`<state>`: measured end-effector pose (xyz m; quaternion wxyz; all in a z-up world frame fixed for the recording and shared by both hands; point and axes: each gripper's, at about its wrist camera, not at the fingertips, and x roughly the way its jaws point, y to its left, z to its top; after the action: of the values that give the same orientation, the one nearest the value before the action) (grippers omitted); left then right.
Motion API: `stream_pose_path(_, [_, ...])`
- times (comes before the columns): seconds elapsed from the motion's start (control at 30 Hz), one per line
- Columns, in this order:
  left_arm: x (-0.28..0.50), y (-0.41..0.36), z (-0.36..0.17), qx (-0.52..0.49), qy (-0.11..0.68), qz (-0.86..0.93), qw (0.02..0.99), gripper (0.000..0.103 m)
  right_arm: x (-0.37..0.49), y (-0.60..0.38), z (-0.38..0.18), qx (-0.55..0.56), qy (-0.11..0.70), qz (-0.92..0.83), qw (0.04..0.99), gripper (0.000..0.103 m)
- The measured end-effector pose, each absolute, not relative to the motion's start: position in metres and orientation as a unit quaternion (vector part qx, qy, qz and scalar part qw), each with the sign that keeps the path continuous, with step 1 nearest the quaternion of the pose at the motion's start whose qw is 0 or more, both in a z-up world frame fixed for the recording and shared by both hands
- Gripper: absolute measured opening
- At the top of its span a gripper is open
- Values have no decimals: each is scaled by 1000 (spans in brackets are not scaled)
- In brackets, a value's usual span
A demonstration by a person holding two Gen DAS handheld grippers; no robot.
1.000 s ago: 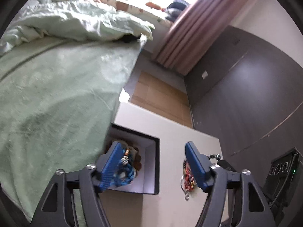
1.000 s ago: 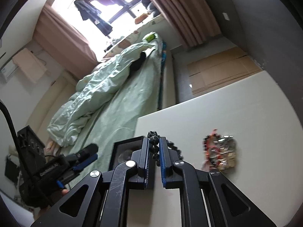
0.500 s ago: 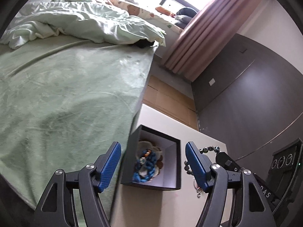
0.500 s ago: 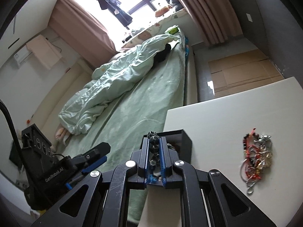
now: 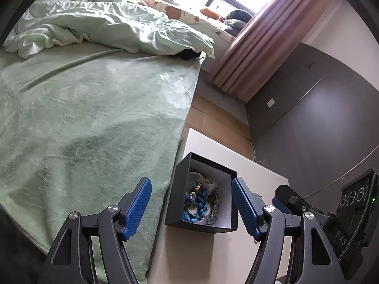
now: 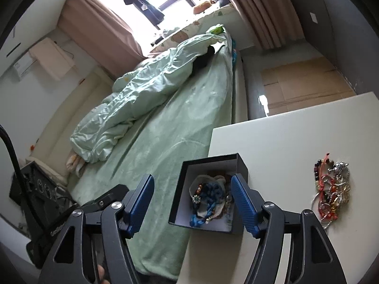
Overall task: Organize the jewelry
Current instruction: 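Release the blue bracelet into the box with the left tool while the right tool drops the dark bracelet in, then move both open tools back over the remaining jewelry pile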
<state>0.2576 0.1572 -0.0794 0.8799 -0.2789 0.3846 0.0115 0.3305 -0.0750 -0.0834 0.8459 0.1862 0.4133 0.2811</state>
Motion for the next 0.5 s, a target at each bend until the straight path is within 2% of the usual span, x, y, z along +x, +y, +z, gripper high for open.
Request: stream_pose_path(0.5, [277, 96, -86, -239, 412, -25, 879, 71, 323, -139, -90, 217, 437, 214, 846, 68])
